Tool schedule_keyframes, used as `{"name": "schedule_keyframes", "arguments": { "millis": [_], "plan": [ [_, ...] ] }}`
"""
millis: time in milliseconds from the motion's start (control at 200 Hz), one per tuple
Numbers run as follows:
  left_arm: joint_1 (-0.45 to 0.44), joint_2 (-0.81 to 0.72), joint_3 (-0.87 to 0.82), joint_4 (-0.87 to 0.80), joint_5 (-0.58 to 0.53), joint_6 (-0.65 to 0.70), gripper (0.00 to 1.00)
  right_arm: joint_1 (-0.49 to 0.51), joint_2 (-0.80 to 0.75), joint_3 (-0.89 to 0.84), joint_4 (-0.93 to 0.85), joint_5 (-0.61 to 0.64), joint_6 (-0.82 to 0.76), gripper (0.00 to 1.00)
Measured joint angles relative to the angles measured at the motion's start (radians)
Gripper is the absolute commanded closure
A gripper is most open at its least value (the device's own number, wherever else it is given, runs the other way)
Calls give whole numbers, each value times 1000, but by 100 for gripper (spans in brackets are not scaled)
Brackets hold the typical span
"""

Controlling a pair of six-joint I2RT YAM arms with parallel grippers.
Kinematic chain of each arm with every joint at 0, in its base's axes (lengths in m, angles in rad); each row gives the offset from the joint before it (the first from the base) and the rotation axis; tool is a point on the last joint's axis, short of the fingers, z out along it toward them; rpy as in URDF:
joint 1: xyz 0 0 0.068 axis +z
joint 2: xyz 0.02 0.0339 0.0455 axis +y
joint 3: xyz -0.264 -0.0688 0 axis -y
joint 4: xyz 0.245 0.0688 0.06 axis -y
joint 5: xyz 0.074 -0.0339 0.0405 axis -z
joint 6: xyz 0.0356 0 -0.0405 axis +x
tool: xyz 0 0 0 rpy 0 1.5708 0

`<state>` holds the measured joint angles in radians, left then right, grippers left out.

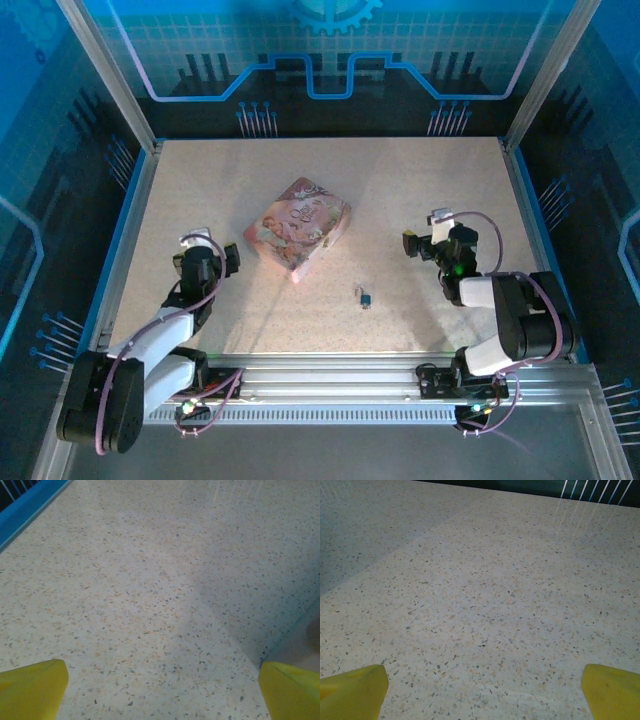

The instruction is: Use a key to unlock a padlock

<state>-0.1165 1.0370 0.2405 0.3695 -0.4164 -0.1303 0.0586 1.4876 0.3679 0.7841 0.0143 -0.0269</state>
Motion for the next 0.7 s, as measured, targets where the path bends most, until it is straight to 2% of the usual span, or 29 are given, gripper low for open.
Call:
{"name": "schedule_keyframes", "arguments": {
  "millis": [345, 585, 700],
  "plan": [
    [10, 222, 15, 296, 125, 99, 1, -10, 7, 49, -29, -8, 8, 0],
    [67, 473, 66, 543, 203, 121, 1, -10, 7, 49, -32, -7, 8, 0],
    [80, 513, 72, 557, 232, 127, 1, -10, 7, 49, -32, -7, 8, 0]
  ]
}}
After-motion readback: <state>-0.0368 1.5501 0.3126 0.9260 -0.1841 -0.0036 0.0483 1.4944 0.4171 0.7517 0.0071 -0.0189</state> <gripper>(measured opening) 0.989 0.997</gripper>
